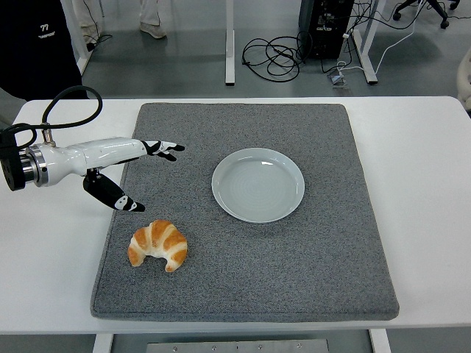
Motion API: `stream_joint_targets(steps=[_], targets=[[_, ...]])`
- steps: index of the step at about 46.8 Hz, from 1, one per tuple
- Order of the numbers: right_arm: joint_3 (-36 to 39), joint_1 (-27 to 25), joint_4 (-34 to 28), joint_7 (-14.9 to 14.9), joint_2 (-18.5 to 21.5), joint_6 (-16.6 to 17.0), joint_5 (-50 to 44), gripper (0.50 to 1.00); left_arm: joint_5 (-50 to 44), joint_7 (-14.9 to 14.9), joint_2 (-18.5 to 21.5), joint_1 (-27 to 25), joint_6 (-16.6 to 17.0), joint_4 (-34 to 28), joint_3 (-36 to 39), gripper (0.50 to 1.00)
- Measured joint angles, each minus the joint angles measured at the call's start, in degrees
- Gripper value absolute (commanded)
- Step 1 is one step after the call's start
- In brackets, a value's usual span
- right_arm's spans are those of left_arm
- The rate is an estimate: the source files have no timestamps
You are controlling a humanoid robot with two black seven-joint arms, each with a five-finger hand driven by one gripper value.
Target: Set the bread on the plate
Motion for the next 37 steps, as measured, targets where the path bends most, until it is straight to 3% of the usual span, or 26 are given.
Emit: stream_joint_targets(steps=[9,27,37], targets=[[0.0,0.0,0.0,0.0,0.0,0.0,0.0,1.000,-0.2,0.1,-0.5,5.7,2.5,-2.1,-0.4,0.901],[0.0,0.0,0.0,0.0,0.0,0.0,0.0,1.000,-0.2,-0.2,-0.3,7.3,3.6,-3.2,-0.3,0.893],[0.0,0.0,0.0,0.0,0.0,0.0,0.0,1.000,0.9,-0.7,-2.5,11.0,7.1,-2.7,-0.3,0.893]])
